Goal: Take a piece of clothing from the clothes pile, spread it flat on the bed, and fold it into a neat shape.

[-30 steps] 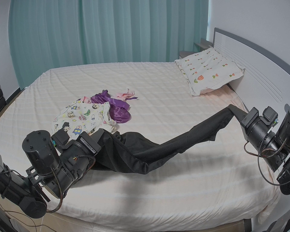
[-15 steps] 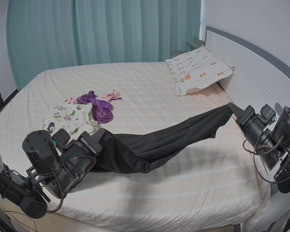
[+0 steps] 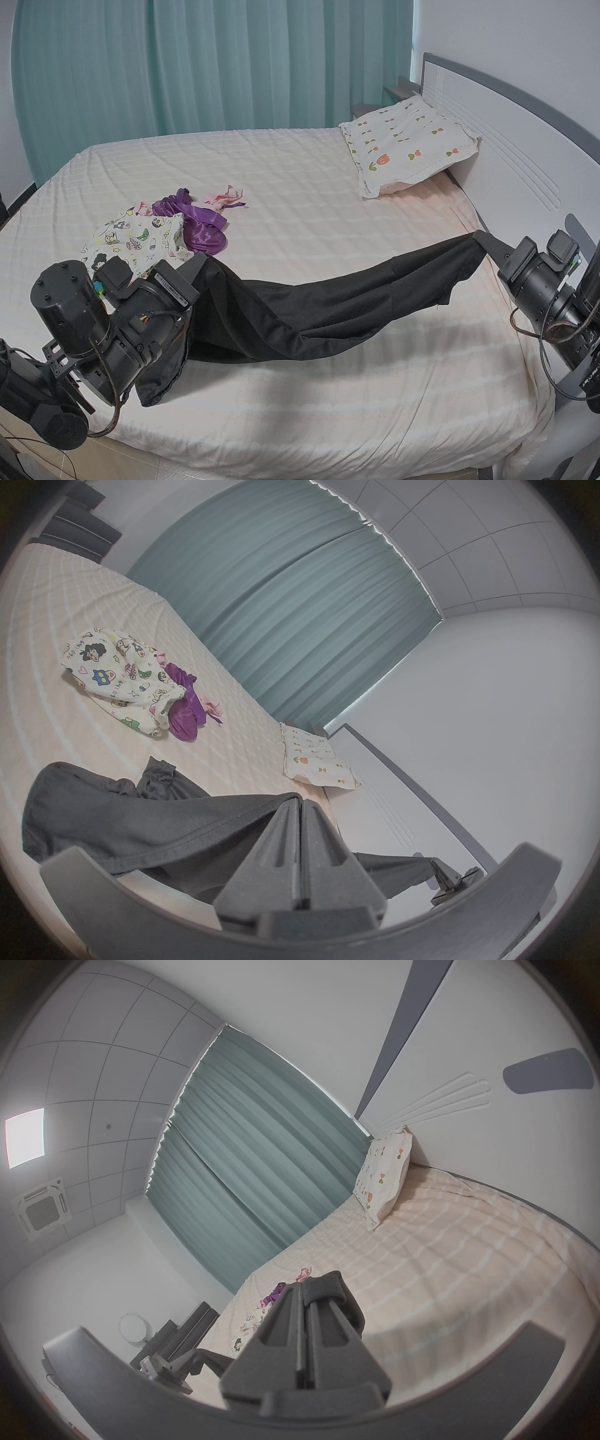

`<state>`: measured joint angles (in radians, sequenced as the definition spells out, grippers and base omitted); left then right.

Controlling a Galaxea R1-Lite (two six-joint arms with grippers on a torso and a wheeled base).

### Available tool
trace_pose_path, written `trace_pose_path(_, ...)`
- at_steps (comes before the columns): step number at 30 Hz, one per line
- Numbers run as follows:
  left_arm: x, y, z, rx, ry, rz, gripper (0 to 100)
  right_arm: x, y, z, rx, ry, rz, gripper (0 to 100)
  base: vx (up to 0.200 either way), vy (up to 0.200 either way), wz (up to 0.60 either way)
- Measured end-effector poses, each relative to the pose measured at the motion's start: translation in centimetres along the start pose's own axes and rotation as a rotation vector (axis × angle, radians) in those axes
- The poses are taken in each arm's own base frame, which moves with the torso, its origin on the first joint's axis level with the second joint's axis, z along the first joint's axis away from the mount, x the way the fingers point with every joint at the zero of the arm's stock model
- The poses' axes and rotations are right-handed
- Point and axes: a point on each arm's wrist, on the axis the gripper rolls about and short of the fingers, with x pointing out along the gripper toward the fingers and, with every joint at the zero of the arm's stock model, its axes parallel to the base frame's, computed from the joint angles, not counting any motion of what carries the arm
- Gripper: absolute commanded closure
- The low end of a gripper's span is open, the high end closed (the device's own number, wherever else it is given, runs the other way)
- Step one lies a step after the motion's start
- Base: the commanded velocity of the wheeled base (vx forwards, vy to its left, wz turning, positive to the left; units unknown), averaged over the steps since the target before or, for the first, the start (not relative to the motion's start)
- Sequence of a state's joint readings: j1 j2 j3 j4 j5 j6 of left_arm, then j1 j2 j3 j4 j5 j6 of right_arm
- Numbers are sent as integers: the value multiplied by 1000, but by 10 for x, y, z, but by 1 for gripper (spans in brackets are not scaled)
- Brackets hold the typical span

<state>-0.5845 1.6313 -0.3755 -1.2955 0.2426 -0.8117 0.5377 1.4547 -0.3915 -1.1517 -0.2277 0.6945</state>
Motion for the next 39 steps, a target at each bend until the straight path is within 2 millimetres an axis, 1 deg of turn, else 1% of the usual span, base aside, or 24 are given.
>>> trace_pose_path(6, -13, -6, 9, 2, -22, -28, 100, -27, 14, 7, 19, -10, 86, 100, -200, 0, 0)
trace_pose_path(10, -23, -11, 21, 18, -57, -49, 100, -44, 25, 19, 37, -47, 161, 100, 0, 0, 0)
trace_pose_path(17, -36, -25, 44, 35, -101, -63, 100, -66, 52, 58, 36, -188, 322, 100, 0, 0, 0)
trace_pose_path(20, -40, -31, 54, 33, -121, -66, 100, -69, 62, 73, 38, -237, 364, 100, 0, 0, 0)
trace_pose_path(23, -43, -38, 64, 33, -136, -65, 100, -67, 76, 91, 40, -283, 395, 100, 0, 0, 0)
trace_pose_path(26, -48, -43, 74, 33, -145, -60, 100, -62, 89, 108, 38, -315, 418, 100, 0, 0, 0)
trace_pose_path(30, -53, -48, 84, 34, -158, -52, 100, -47, 105, 131, 25, -362, 437, 100, 0, 0, 0)
trace_pose_path(33, -56, -49, 93, 33, -185, -40, 100, -25, 113, 145, 4, -388, 422, 100, 0, 0, 0)
trace_pose_path(35, -55, -48, 98, 32, -201, -29, 100, -7, 115, 151, -12, -398, 399, 100, 0, 0, 0)
trace_pose_path(38, -51, -46, 101, 26, -213, -9, 100, 23, 110, 154, -34, -395, 355, 100, 0, 0, 0)
trace_pose_path(39, -48, -45, 102, 21, -214, 0, 100, 37, 107, 153, -42, -390, 333, 100, 0, 0, 0)
